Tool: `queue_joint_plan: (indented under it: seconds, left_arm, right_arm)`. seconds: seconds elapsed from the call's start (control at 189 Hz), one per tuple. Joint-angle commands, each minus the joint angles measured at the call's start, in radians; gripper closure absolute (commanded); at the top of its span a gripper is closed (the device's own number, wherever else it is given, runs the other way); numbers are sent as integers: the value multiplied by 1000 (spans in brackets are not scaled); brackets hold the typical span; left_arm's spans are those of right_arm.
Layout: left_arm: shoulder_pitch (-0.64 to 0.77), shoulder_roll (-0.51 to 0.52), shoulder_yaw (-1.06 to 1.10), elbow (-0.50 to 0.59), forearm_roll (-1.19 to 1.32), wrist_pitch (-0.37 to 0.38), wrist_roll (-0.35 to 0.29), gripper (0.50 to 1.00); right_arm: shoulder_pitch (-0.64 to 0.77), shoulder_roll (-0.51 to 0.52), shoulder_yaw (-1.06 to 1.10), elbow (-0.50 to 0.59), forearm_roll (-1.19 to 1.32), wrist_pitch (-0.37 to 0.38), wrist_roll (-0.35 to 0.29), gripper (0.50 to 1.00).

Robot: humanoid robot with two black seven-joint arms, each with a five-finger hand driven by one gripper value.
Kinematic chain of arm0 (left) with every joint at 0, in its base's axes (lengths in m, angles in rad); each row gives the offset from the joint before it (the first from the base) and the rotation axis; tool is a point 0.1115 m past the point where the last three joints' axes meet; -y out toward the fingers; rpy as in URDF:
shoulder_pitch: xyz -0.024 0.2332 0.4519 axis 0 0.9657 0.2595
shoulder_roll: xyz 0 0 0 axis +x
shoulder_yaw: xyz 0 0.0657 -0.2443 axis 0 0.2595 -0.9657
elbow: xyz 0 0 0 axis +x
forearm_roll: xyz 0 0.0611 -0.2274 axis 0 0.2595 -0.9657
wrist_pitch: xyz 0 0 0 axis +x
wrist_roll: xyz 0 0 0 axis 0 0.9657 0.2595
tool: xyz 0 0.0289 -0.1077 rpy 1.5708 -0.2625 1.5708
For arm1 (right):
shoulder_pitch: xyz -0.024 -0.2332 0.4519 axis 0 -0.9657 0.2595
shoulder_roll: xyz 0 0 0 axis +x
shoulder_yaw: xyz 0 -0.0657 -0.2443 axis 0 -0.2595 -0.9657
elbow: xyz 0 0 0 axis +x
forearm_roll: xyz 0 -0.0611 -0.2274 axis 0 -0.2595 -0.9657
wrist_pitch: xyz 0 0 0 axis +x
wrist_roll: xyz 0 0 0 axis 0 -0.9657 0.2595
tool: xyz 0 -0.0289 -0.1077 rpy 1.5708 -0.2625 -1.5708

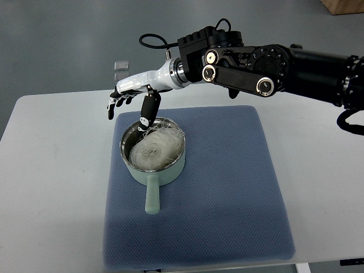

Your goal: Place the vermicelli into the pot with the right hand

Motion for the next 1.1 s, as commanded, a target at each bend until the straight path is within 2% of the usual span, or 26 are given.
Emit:
queue_joint_plan:
  seconds: [0.0,0.201,0.354,0.539,0.687,0.967,1.094]
  left_arm:
    - [0,0,0,0,1,0,0,500]
    - [-2,0,2,-3,5,0,0,500]
    - [-2,0,2,-3,5,0,0,500]
    - [-2,0,2,-5,8,0,1,500]
    - [-2,0,2,-8,9,0,1,500]
    - [-3,0,2,-13,11,0,1,500]
    - [-2,0,2,-13,11,0,1,500]
  right_arm:
    - [-20,-52,106,-1,20,-9,3,585]
    - [-195,-159,391,-5,129,-44,3,585]
    - [-386,-213,633,-7,194,-75,3,570]
    - [-578,-201,902,-13,255,-123,3,570]
    - [-721,-170,1089,-21,405,-144,3,570]
    - [-816,-118,1158,-188,595,-144,4,570]
    - [-838,-116,1158,-211,623,-139,4,570]
